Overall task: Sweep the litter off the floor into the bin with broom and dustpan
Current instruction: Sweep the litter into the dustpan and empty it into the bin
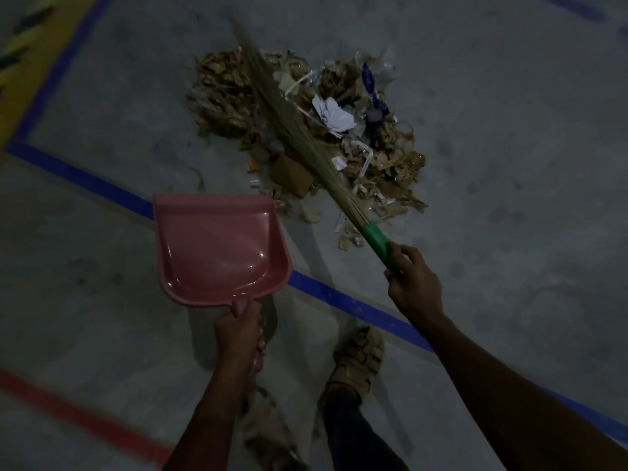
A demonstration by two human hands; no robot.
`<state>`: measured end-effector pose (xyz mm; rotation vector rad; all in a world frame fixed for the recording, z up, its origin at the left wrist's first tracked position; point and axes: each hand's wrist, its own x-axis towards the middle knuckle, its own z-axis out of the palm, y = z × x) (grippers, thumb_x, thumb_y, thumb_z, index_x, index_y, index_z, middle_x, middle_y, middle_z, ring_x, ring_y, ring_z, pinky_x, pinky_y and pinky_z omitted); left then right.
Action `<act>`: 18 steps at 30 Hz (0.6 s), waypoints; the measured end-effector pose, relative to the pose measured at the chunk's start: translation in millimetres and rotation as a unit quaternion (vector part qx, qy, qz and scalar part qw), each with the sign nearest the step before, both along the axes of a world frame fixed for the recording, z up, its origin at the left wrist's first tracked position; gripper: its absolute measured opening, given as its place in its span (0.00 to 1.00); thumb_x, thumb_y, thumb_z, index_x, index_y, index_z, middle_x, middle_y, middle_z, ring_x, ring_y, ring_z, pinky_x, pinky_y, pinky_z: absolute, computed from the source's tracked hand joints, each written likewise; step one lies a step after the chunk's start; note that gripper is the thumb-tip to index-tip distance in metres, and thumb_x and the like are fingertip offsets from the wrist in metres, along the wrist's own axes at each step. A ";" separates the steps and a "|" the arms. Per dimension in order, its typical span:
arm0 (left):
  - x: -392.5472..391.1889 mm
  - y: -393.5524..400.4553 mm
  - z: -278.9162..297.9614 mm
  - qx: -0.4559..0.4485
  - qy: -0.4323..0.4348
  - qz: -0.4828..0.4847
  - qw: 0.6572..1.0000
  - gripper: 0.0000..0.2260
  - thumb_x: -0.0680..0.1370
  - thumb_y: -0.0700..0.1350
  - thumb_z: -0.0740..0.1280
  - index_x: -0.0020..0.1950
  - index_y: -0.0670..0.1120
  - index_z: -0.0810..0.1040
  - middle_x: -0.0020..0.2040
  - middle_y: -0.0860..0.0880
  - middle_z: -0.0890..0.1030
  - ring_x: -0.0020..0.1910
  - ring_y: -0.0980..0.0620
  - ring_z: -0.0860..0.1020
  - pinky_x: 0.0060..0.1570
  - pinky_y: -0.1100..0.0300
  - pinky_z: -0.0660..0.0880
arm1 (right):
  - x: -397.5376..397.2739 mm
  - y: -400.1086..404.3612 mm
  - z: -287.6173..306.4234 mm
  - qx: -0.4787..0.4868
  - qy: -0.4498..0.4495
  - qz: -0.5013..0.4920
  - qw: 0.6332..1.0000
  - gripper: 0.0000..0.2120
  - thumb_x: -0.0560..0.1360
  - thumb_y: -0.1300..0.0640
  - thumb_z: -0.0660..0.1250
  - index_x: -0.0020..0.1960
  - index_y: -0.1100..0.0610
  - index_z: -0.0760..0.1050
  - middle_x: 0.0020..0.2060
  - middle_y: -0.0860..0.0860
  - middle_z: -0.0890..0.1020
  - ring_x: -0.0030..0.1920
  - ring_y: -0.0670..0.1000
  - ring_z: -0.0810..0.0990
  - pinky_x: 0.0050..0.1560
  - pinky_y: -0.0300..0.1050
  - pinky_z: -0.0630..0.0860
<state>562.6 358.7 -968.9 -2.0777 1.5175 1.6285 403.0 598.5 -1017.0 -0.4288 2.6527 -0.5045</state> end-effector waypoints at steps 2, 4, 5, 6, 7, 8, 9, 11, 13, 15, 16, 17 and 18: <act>-3.4 -11.2 -0.1 -0.010 -0.005 0.000 1.000 0.18 0.79 0.47 0.68 0.32 0.41 0.72 0.27 0.42 0.72 0.16 0.52 0.65 0.17 0.67 0.60 | -2.9 -14.0 -2.2 -0.013 -0.013 -0.010 1.000 0.30 0.73 0.60 0.72 0.74 0.54 0.68 0.65 0.55 0.74 0.45 0.57 0.79 0.37 0.50 0.79; -5.6 -22.3 -0.6 -0.013 -0.011 -0.003 1.000 0.17 0.79 0.48 0.68 0.34 0.40 0.73 0.29 0.41 0.73 0.18 0.51 0.66 0.17 0.67 0.61 | -2.3 -25.3 -4.9 -0.027 -0.022 -0.014 0.999 0.30 0.74 0.60 0.71 0.74 0.55 0.68 0.65 0.55 0.75 0.48 0.58 0.79 0.40 0.50 0.78; -7.0 -29.3 -1.7 -0.013 -0.013 -0.007 1.000 0.16 0.79 0.48 0.68 0.36 0.40 0.74 0.30 0.40 0.74 0.18 0.51 0.67 0.17 0.67 0.61 | -1.8 -31.7 -5.8 -0.034 -0.024 -0.013 0.999 0.30 0.74 0.60 0.71 0.74 0.55 0.68 0.65 0.56 0.75 0.49 0.58 0.79 0.41 0.49 0.78; -8.2 -34.8 -3.1 -0.012 -0.015 -0.011 1.000 0.16 0.79 0.48 0.68 0.36 0.40 0.73 0.29 0.41 0.74 0.19 0.50 0.67 0.17 0.67 0.61 | -1.1 -37.5 -6.5 -0.038 -0.027 -0.012 0.999 0.30 0.74 0.61 0.71 0.74 0.56 0.68 0.65 0.56 0.75 0.50 0.58 0.78 0.42 0.48 0.77; -9.1 -41.8 -5.7 -0.011 -0.017 -0.014 1.000 0.16 0.79 0.48 0.68 0.35 0.41 0.73 0.28 0.42 0.73 0.19 0.50 0.67 0.17 0.67 0.61 | -1.3 -45.7 -7.0 -0.041 -0.030 -0.012 0.999 0.29 0.74 0.61 0.71 0.74 0.56 0.68 0.65 0.56 0.74 0.50 0.57 0.78 0.43 0.46 0.75; -9.9 -48.3 -7.2 -0.011 -0.016 -0.014 1.000 0.16 0.79 0.47 0.68 0.34 0.41 0.72 0.27 0.43 0.72 0.18 0.51 0.66 0.18 0.67 0.62 | -1.1 -54.5 -7.5 -0.044 -0.034 -0.013 0.998 0.29 0.74 0.61 0.71 0.74 0.57 0.68 0.65 0.56 0.74 0.51 0.57 0.78 0.43 0.45 0.74; -10.2 -54.6 -7.7 -0.010 -0.013 -0.013 1.000 0.15 0.79 0.46 0.68 0.35 0.41 0.72 0.26 0.44 0.71 0.18 0.51 0.66 0.19 0.67 0.62 | -0.6 -62.8 -7.4 -0.048 -0.036 -0.010 0.998 0.28 0.75 0.60 0.71 0.73 0.57 0.69 0.65 0.56 0.74 0.51 0.57 0.78 0.44 0.43 0.72; -15.9 -72.1 -9.5 0.001 -0.001 -0.031 1.000 0.11 0.79 0.44 0.68 0.40 0.40 0.74 0.26 0.44 0.71 0.18 0.51 0.66 0.21 0.67 0.63 | -3.6 -83.4 -6.3 -0.055 -0.033 -0.015 0.998 0.27 0.75 0.60 0.70 0.73 0.57 0.69 0.65 0.56 0.75 0.53 0.57 0.77 0.45 0.42 0.70; -15.8 -94.0 -9.5 -0.001 -0.001 -0.063 0.998 0.09 0.79 0.45 0.68 0.45 0.40 0.74 0.26 0.45 0.72 0.18 0.51 0.67 0.23 0.64 0.65 | -7.3 -110.8 -8.6 -0.062 -0.038 -0.021 0.997 0.27 0.76 0.59 0.69 0.74 0.56 0.69 0.64 0.56 0.75 0.54 0.56 0.76 0.47 0.42 0.71; -15.7 -118.2 -7.4 -0.003 0.003 -0.077 0.997 0.09 0.79 0.45 0.68 0.44 0.41 0.73 0.25 0.45 0.72 0.18 0.51 0.67 0.25 0.62 0.66 | -11.4 -144.2 -10.7 -0.070 -0.053 -0.026 0.996 0.27 0.77 0.58 0.68 0.74 0.57 0.68 0.63 0.56 0.76 0.56 0.56 0.75 0.49 0.43 0.70; -16.3 -130.4 -7.2 0.001 0.009 -0.078 0.997 0.10 0.79 0.45 0.68 0.41 0.42 0.72 0.25 0.45 0.71 0.17 0.52 0.66 0.25 0.63 0.65 | -13.4 -161.4 -12.0 -0.072 -0.057 -0.026 0.995 0.27 0.77 0.58 0.68 0.74 0.57 0.68 0.63 0.56 0.76 0.56 0.56 0.75 0.49 0.44 0.70; -18.9 -144.4 -6.4 0.006 0.013 -0.077 0.997 0.11 0.79 0.44 0.68 0.39 0.43 0.72 0.24 0.46 0.71 0.17 0.52 0.65 0.23 0.65 0.64 | -15.9 -180.9 -14.0 -0.073 -0.059 -0.027 0.995 0.27 0.77 0.57 0.68 0.74 0.57 0.68 0.63 0.56 0.76 0.56 0.57 0.75 0.50 0.45 0.70; -20.2 -157.0 -6.5 0.011 0.017 -0.073 0.997 0.12 0.80 0.43 0.67 0.37 0.44 0.71 0.23 0.47 0.70 0.16 0.53 0.64 0.21 0.66 0.63 | -18.3 -199.3 -16.1 -0.075 -0.065 -0.031 0.995 0.27 0.77 0.57 0.68 0.74 0.57 0.68 0.63 0.56 0.76 0.57 0.57 0.76 0.50 0.46 0.71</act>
